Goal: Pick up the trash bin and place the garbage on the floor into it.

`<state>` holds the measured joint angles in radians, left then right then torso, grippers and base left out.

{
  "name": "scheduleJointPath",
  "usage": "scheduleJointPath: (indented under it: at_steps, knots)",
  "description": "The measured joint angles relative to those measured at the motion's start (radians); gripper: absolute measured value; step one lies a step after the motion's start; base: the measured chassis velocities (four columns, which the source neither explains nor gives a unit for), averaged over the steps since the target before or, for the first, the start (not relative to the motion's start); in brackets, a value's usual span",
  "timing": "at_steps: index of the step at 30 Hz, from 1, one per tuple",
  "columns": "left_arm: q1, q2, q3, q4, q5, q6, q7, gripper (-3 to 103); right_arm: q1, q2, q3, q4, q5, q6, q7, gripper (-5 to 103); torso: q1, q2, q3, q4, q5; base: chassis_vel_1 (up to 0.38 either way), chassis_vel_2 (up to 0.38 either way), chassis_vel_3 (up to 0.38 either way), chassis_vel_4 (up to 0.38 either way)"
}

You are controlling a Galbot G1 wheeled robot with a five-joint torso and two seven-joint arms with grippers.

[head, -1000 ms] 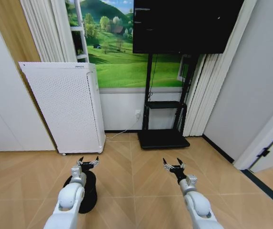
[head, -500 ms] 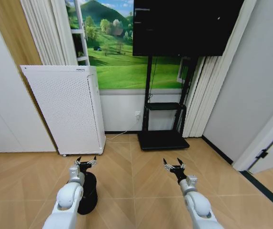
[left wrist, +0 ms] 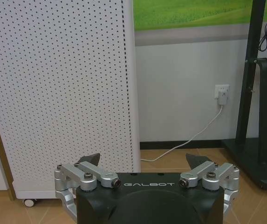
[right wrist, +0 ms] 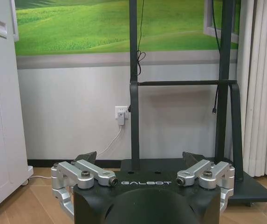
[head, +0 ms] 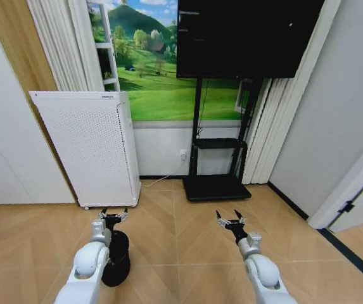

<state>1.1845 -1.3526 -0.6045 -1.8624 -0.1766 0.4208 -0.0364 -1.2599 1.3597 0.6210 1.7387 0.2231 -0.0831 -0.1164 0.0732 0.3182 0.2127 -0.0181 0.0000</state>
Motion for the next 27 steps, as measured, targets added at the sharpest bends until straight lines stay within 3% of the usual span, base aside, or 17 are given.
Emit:
scheduleJointPath:
  at_steps: [27]
  knots:
    - [-0.002, -0.005, 0.009, -0.014, -0.014, 0.011, -0.021, 100, -0.001, -0.002, 0.003, -0.004, 0.005, 0.007, -0.003, 100, 0.037, 0.111, 0.073, 0.0, 0.0, 0.0, 0.0, 0.0, 0.0]
